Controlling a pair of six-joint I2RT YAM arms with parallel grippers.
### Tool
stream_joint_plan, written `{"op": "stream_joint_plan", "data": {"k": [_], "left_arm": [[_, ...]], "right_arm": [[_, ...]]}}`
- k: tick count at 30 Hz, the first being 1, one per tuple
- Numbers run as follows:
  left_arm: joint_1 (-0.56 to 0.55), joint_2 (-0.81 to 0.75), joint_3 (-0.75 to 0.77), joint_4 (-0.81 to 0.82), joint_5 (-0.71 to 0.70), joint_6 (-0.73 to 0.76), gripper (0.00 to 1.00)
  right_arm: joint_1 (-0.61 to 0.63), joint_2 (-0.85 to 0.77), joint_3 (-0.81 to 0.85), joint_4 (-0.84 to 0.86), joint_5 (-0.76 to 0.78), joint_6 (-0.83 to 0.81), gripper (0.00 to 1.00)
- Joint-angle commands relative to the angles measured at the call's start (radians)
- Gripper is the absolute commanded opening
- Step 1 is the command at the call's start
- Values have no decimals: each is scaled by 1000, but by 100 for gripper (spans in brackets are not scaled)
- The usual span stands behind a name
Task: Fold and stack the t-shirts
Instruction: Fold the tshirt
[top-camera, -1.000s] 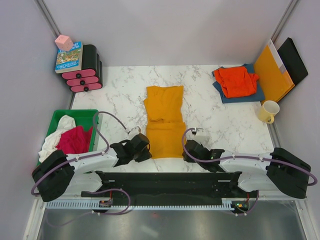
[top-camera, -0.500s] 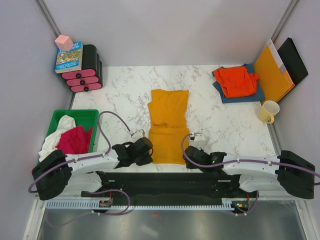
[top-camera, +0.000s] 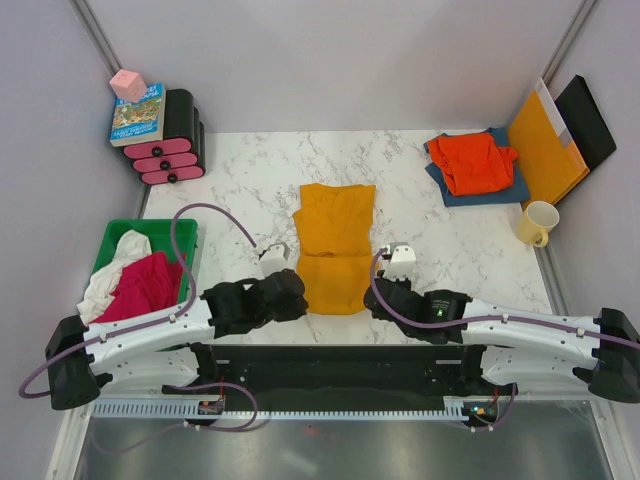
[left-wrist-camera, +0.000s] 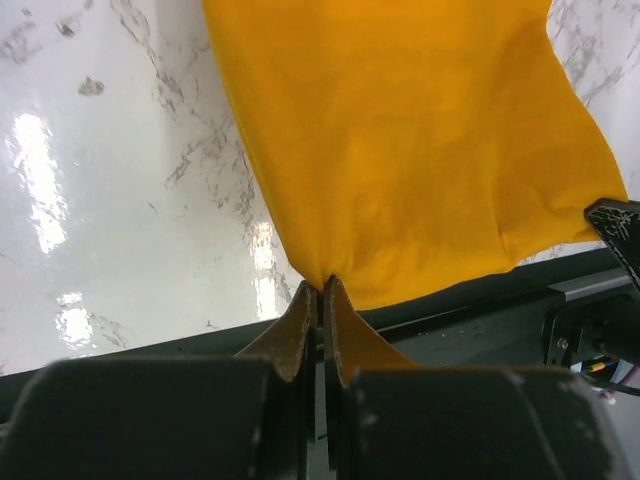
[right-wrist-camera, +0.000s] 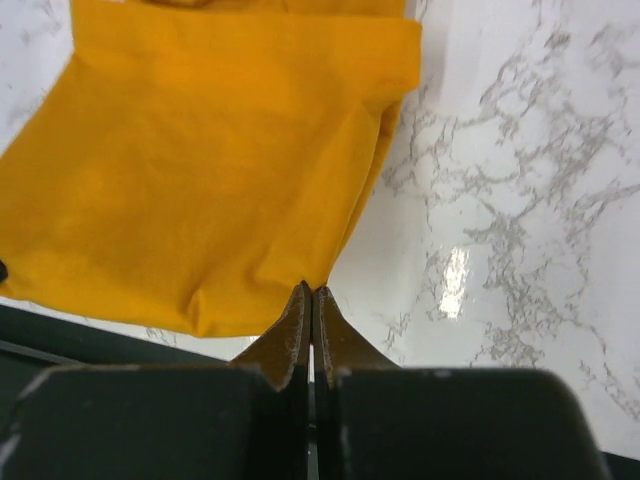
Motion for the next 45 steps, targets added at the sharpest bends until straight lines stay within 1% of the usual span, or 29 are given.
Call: {"op": "stream_joint_plan", "data": {"k": [1, 5, 7, 10, 11, 13, 14, 17, 19, 20, 24, 25, 27, 28, 29, 36, 40, 45], "left_arm": [[-6, 10, 140, -42, -133, 94, 2], [6, 56, 269, -47, -187, 179, 2], [26, 76, 301, -44, -196, 225, 2], [77, 124, 369, -37, -205, 295, 2], [91, 144, 396, -24, -205, 318, 2], [149, 161, 419, -8, -201, 378, 2], [173, 171, 435, 15, -181, 398, 2], [305, 211, 450, 61, -117, 469, 2], [350, 254, 458, 98, -97, 509, 2], [394, 270, 464, 111, -68, 523, 2], [480, 380, 496, 209, 9, 590, 2], [494, 436, 508, 220, 20, 596, 2], [528, 493, 568, 234, 66, 615, 2], [536, 556, 594, 236, 75, 621, 2], [546, 581, 643, 237, 86, 624, 2], [600, 787, 841, 236, 158, 647, 2], [625, 886, 945, 225, 195, 644, 2], [651, 994, 1021, 196, 210, 644, 2]], "right_arm": [[2, 49, 151, -34, 117, -67, 0], [-11, 112, 256, -24, 169, -131, 0], [-29, 145, 304, 9, 181, -182, 0], [-86, 188, 353, 59, 175, -254, 0], [-125, 201, 365, 73, 171, -268, 0], [-167, 234, 397, 110, 154, -311, 0], [-210, 245, 406, 122, 149, -321, 0], [-286, 308, 446, 167, 135, -371, 0], [-319, 369, 474, 203, 134, -404, 0], [-357, 391, 486, 213, 131, -413, 0], [-440, 506, 549, 297, 88, -452, 0], [-454, 558, 566, 305, 80, -460, 0], [-492, 613, 632, 311, 63, -470, 0], [-503, 661, 650, 315, 56, -473, 0], [-524, 685, 670, 316, 48, -473, 0], [-587, 860, 846, 319, 2, -492, 0], [-617, 932, 899, 317, -15, -498, 0], [-660, 1018, 933, 329, -47, -490, 0]]}}
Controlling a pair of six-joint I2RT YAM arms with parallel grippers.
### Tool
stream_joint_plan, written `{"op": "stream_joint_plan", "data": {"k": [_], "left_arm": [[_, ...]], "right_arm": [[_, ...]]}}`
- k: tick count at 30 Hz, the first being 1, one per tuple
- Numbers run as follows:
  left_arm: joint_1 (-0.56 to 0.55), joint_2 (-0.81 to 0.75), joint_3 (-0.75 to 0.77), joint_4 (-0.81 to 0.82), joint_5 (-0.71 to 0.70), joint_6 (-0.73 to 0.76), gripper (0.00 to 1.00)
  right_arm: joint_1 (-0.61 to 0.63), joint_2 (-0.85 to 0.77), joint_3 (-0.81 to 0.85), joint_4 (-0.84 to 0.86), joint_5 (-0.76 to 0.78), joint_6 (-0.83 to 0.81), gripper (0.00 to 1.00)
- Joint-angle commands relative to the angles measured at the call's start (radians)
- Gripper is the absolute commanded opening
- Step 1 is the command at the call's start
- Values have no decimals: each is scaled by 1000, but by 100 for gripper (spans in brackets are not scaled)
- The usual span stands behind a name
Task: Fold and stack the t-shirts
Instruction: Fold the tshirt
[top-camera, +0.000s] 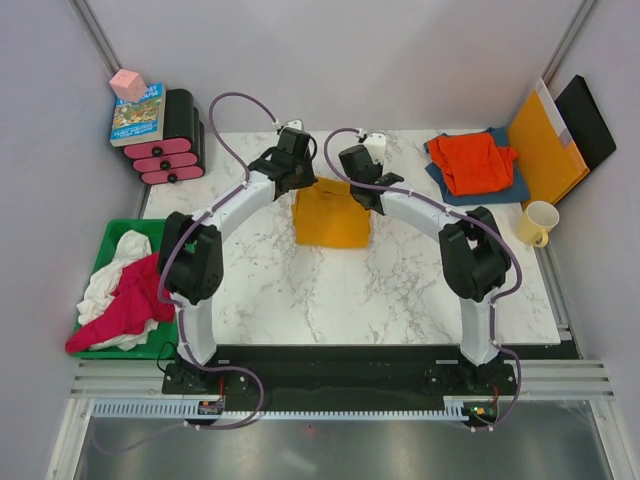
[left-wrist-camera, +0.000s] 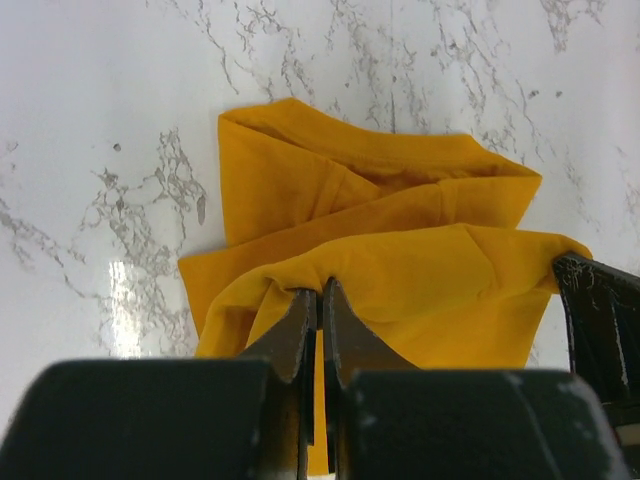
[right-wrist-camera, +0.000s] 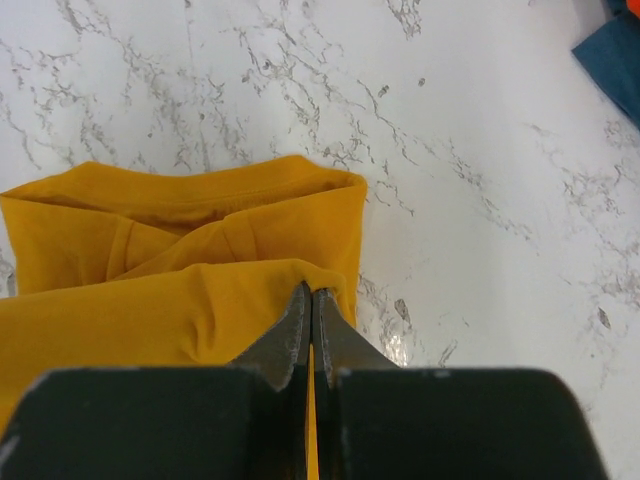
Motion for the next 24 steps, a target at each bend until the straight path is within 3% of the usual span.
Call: {"op": "stream_joint_plan", "data": {"k": [1, 3, 4, 6, 7, 9, 13, 14, 16, 17, 18, 21, 24], "left_arm": [[25, 107, 110, -3, 31, 40, 2], [41, 141, 144, -27, 28, 38, 7], [47, 164, 178, -44, 5, 34, 23], [50, 149, 183, -52, -21, 23, 38], [50, 114, 166, -41, -35, 18, 52], [50, 72, 137, -33, -29, 6, 66], [42, -37, 48, -18, -8, -34, 71], [39, -49, 22, -4, 7, -42, 71], [19, -62, -52, 36, 46, -40, 66], [13, -59, -73, 46, 54, -39, 61], [8, -49, -99, 53, 93, -39, 46], [-2, 4, -121, 63, 156, -55, 25], [-4, 73, -122, 62, 214, -71, 18]], "right_arm": [[-31, 71, 57, 41, -42, -11, 0], [-42, 88, 71, 59, -61, -23, 12], [-42, 82, 71, 71, -59, -26, 25], [-42, 35, 45, 122, -65, -42, 39], [-39, 16, 34, 134, -67, -46, 52], [-33, -31, 28, 130, -73, -46, 66], [30, -117, -62, 126, -79, -37, 69], [38, -134, -81, 131, -111, -25, 68], [51, -137, -140, 158, -143, 10, 45], [53, -125, -154, 169, -165, 21, 33], [55, -110, -161, 172, -173, 36, 11], [53, -24, -135, 162, -182, 39, 1], [50, 62, -99, 131, -202, 47, 0]]}}
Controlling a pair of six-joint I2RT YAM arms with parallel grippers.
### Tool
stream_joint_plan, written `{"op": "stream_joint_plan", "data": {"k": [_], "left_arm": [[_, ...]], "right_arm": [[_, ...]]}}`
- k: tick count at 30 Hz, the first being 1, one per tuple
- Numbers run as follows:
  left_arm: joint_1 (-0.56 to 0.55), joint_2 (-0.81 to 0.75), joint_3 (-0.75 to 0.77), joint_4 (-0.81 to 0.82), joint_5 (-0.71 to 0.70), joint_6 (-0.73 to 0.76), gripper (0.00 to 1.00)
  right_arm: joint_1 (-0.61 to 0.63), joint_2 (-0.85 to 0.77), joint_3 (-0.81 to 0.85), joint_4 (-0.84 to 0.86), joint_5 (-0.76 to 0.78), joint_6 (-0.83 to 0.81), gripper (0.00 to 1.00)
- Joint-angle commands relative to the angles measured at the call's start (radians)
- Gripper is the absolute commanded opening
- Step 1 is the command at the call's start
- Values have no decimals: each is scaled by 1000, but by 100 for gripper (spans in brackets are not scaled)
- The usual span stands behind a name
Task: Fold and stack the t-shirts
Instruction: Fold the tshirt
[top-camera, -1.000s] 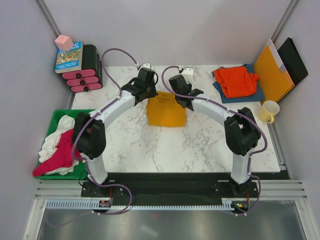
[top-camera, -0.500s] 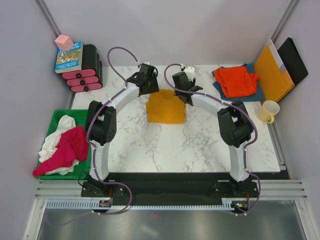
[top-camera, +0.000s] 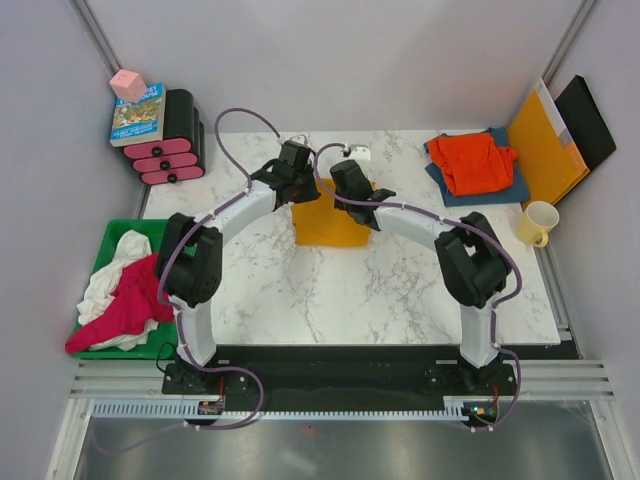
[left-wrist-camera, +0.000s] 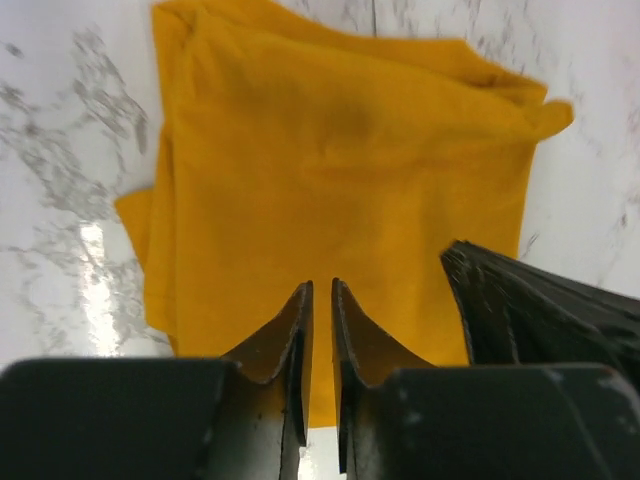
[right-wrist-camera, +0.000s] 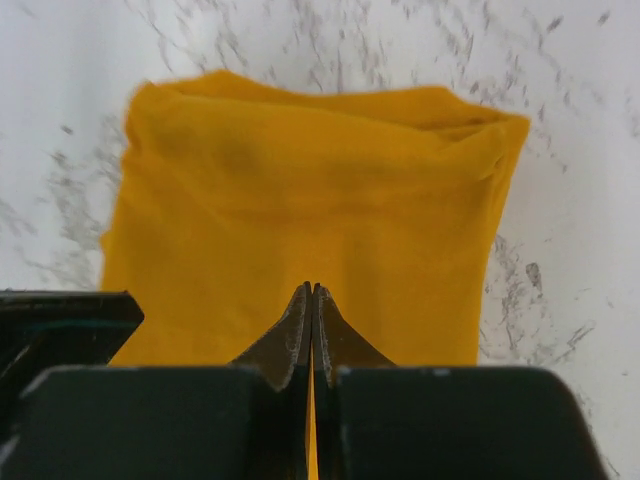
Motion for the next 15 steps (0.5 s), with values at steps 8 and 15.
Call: {"op": "stream_joint_plan", "data": {"k": [8, 15], "left_arm": [[-30, 11, -240, 65, 104, -80, 16], [-85, -94, -428, 114, 87, -109, 16]], "right_arm": [[16, 23, -195, -8, -41, 106, 0], [76, -36, -322, -2, -18, 135, 0]]}}
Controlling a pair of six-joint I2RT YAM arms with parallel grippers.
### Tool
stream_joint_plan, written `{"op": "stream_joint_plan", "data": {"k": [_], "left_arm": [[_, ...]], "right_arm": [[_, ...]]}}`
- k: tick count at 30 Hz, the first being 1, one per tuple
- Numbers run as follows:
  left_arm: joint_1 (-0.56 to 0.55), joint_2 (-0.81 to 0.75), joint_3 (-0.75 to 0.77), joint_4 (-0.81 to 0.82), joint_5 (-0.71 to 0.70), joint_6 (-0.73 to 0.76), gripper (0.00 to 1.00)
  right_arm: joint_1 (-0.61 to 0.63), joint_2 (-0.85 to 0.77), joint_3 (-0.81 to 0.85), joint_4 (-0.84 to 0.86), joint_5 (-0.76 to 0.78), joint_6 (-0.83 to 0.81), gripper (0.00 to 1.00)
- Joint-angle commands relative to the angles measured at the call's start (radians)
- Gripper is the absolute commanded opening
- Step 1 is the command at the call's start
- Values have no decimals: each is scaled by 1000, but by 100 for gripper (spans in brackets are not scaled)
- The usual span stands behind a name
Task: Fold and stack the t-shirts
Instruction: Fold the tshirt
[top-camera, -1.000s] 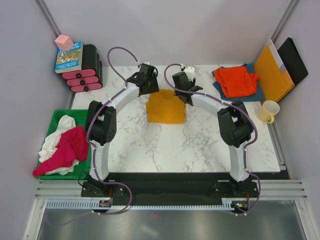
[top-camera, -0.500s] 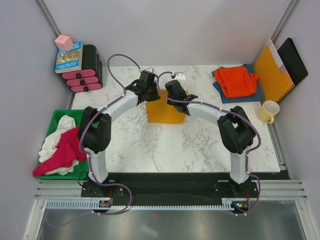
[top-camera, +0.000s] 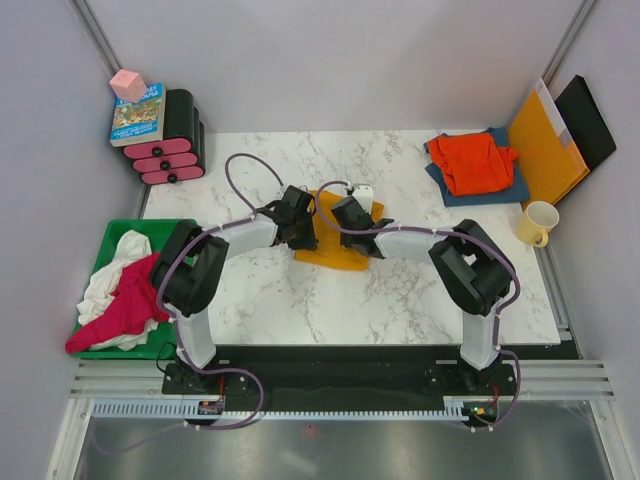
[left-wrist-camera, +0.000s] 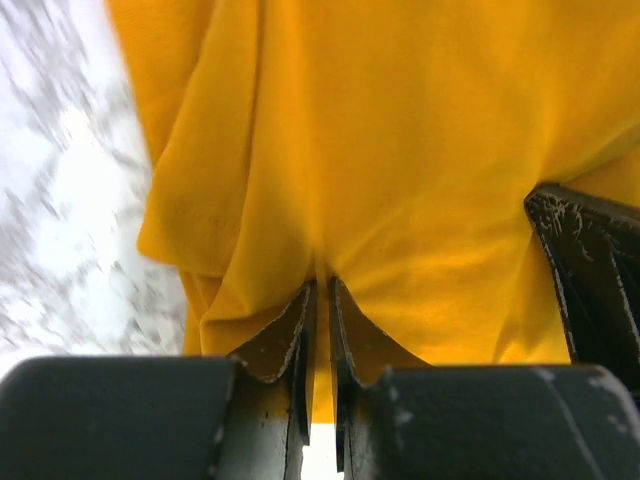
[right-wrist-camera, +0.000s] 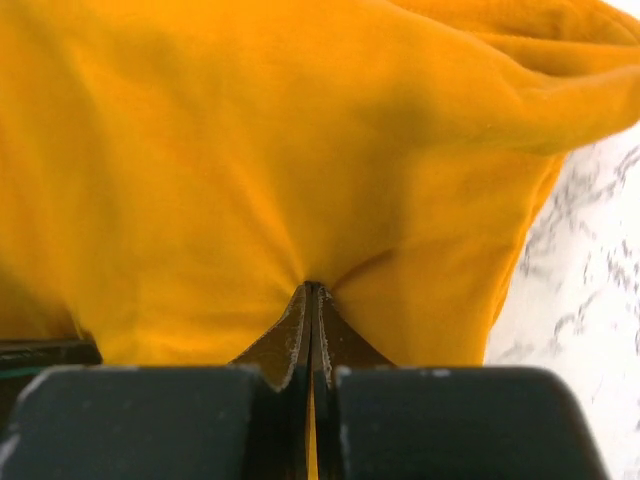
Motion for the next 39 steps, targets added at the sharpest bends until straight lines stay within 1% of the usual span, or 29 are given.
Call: {"op": "stream_joint_plan", "data": {"k": [1, 4, 5, 7, 8, 10, 11, 13, 14, 15, 16, 17, 18, 19, 22, 23, 25, 26, 27, 28, 29, 30, 31, 32, 34, 35, 36, 37, 39], "left_arm": [[-36, -62, -86, 20, -3, -51, 17], [-39, -87, -92, 20, -33, -45, 16], [-40, -104, -87, 17, -43, -40, 18], [-40, -116, -73, 3, -50, -24, 20], [-40, -127, -57, -6, -70, -17, 23], [-40, -150, -47, -15, -90, -2, 29], [-40, -169, -43, -24, -110, 3, 33], [-40, -229, -43, -21, -115, 16, 38], [-40, -246, -40, -23, -107, 21, 41], [-40, -280, -38, -23, -103, 29, 42], [-40, -294, -40, -21, -100, 30, 43], [-40, -309, -46, -20, -95, 32, 45], [-40, -344, -50, -20, -92, 41, 45], [-40, -361, -66, -18, -93, 43, 44], [-42, -433, -115, -20, -106, 56, 42], [-42, -452, -130, -21, -100, 59, 40], [-43, -513, -179, -26, -93, 64, 40], [-46, -535, -197, -31, -95, 61, 40], [-49, -561, -214, -40, -96, 59, 40], [-52, -608, -248, -46, -96, 55, 40], [-62, -636, -263, -51, -93, 41, 40], [-71, -663, -292, -72, -93, 35, 40], [-80, -718, -305, -81, -102, 27, 40], [-106, -743, -316, -98, -110, 4, 40], [-137, -800, -343, -138, -128, -19, 40], [-172, -847, -351, -149, -138, -42, 40], [-190, -874, -359, -155, -144, -51, 40], [-207, -894, -371, -163, -153, -59, 41], [-256, -940, -374, -173, -164, -71, 42]], "right_arm": [[23, -16, -50, -37, 16, 29, 0], [23, -19, -4, -47, 59, -6, 4], [23, -22, 12, -50, 67, -12, 9], [20, -25, 59, -70, 79, -29, 15], [20, -25, 73, -79, 89, -32, 23], [20, -60, 90, -92, 113, -35, 32], [22, -81, 89, -92, 122, -34, 43], [26, -167, 75, -96, 151, -50, 54], [36, -199, 67, -98, 164, -63, 63], [42, -268, 43, -98, 173, -76, 67], [48, -305, 26, -98, 194, -104, 75], [63, -342, 10, -101, 217, -116, 80], [69, -423, -31, -100, 233, -130, 83], [72, -463, -51, -101, 257, -148, 89], [85, -610, -115, -130, 331, -207, 98], [85, -641, -128, -147, 395, -234, 98], [85, -724, -172, -173, 461, -264, 98], [83, -780, -212, -182, 533, -286, 98], [83, -808, -241, -176, 567, -296, 98], [82, -836, -278, -156, 599, -317, 98], [76, -897, -359, -102, 633, -351, 98], [73, -934, -407, -65, 621, -368, 98], [68, -974, -460, -11, 597, -389, 98], [68, -1053, -565, 114, 596, -409, 98], [68, -1118, -666, 251, 644, -487, 98], [60, -1156, -780, 442, 671, -548, 98], [47, -1166, -847, 574, 700, -695, 98], [28, -1168, -916, 703, 676, -737, 98], [-90, -1105, -953, 697, 603, -681, 98]]}}
